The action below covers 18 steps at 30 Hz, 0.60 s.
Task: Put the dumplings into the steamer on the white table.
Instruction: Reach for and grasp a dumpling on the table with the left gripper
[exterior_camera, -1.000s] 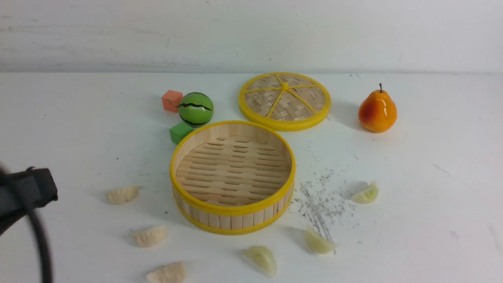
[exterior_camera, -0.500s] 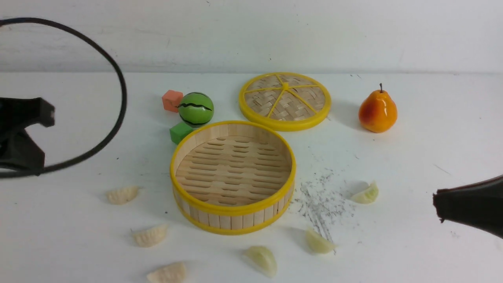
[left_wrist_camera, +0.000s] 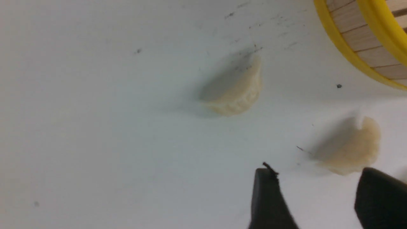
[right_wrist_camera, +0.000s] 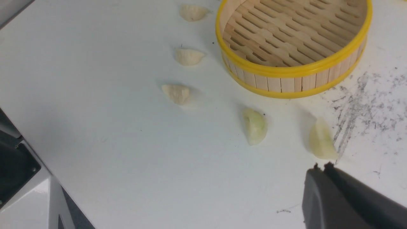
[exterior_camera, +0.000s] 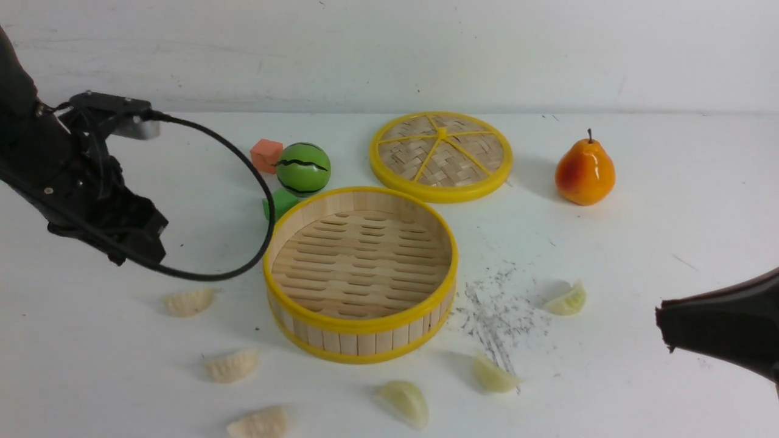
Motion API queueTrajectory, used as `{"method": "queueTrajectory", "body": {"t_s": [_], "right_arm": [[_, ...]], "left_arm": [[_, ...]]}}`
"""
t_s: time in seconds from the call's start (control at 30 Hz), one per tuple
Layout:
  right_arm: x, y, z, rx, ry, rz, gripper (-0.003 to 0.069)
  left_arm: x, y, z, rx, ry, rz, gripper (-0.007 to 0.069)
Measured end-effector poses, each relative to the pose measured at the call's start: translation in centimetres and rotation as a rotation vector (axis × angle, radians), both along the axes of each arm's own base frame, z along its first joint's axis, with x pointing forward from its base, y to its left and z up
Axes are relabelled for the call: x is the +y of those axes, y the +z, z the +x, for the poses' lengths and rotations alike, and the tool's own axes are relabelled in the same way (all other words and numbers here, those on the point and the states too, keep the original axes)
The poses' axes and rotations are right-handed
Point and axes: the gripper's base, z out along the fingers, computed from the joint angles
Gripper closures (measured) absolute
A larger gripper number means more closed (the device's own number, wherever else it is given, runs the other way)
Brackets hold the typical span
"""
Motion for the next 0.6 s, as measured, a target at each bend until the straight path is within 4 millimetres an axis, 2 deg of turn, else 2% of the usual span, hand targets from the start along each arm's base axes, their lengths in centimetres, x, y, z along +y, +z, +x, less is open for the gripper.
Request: {"method": "queueTrajectory", "body": {"t_s": [0.1, 0.17, 0.2, 0.4, 0.6], "right_arm": [[0.0, 0.0, 0.0, 0.000, 0.000, 0.000, 0.0666], [0.0, 0.0, 0.0, 0.000, 0.000, 0.000, 0.0666], [0.0, 0.0, 0.0, 0.000, 0.000, 0.000, 0.0664], [0.0, 0.0, 0.0, 0.000, 0.000, 0.000, 0.0662], [0.0, 0.0, 0.0, 0.000, 0.000, 0.000, 0.0659]], "left_arm": [[0.0, -1.3, 1.3, -0.038, -0.016, -0.001, 0.0144], [-0.1, -2.2, 1.9, -0.043, -0.014, -0.004, 0.0129], [0.0, -3.4, 2.6, -0.043, -0.012, -0.003, 0.0124], [0.1, -8.2, 4.3, 0.002, -0.125, 0.045, 0.0143], [-0.2, -10.7, 4.8, 0.031, -0.213, 0.039, 0.0183]]}}
